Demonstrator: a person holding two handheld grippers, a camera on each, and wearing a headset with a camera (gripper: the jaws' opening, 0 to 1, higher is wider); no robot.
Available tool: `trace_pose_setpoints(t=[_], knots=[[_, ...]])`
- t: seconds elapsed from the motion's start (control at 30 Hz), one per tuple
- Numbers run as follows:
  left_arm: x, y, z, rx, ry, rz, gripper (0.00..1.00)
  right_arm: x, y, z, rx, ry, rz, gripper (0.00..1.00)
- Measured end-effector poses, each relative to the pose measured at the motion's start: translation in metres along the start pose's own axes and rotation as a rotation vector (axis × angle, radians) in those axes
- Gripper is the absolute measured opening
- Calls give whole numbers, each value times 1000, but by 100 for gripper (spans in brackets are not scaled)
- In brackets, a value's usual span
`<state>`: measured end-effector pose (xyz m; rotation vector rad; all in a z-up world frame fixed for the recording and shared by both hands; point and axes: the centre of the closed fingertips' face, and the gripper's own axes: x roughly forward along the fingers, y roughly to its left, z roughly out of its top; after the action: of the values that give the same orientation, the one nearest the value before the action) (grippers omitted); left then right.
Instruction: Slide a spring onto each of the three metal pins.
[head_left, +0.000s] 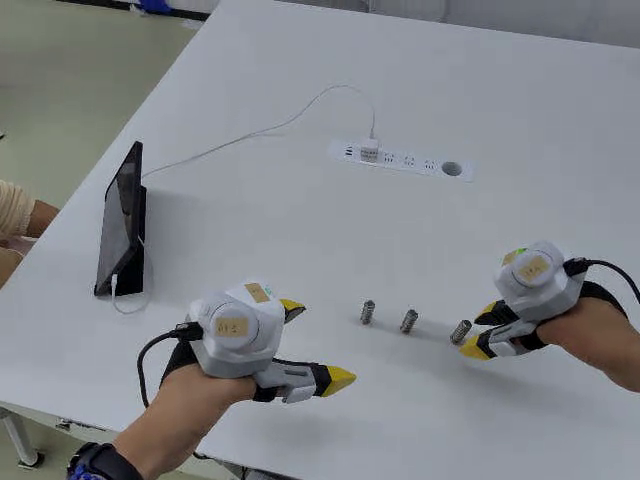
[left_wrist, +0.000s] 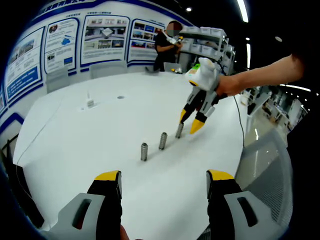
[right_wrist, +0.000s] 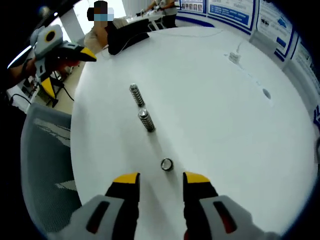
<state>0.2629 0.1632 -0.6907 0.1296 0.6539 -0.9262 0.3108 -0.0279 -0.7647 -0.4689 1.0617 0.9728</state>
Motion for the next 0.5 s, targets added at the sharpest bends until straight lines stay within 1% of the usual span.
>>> trace_pose_setpoints(t=[0.07, 0.13, 0.17, 0.23, 0.27, 0.3, 0.33, 0.4, 0.43, 0.5], knots=[[0, -1, 0, 1, 0, 0, 70, -1, 2, -2, 12, -34, -3, 37], [0, -1, 0, 2, 2, -1, 70, -3, 2, -3, 55, -70, -19, 37], [0, -1, 0, 2, 2, -1, 70, -3, 2, -2, 87, -104, -23, 37], [0, -2, -1, 2, 3, -1, 70, -5, 3, 0, 143, -151, -24, 39], [0, -2, 0, 1, 3, -1, 70, -6, 4, 0, 199, -185, -23, 40], [0, -2, -1, 0, 3, -1, 70, -8, 3, 1, 231, -207, -31, 40], [1, -3, -1, -2, 3, -2, 70, -9, 1, 2, 252, -244, -45, 40], [1, -2, -3, -6, 6, 0, 70, -11, 1, 1, 296, -282, -50, 40], [1, -2, -5, -8, 8, 1, 70, -12, 4, 1, 329, -305, -57, 41], [1, -2, -7, -10, 12, 2, 70, -14, 5, 1, 370, -340, -56, 43]])
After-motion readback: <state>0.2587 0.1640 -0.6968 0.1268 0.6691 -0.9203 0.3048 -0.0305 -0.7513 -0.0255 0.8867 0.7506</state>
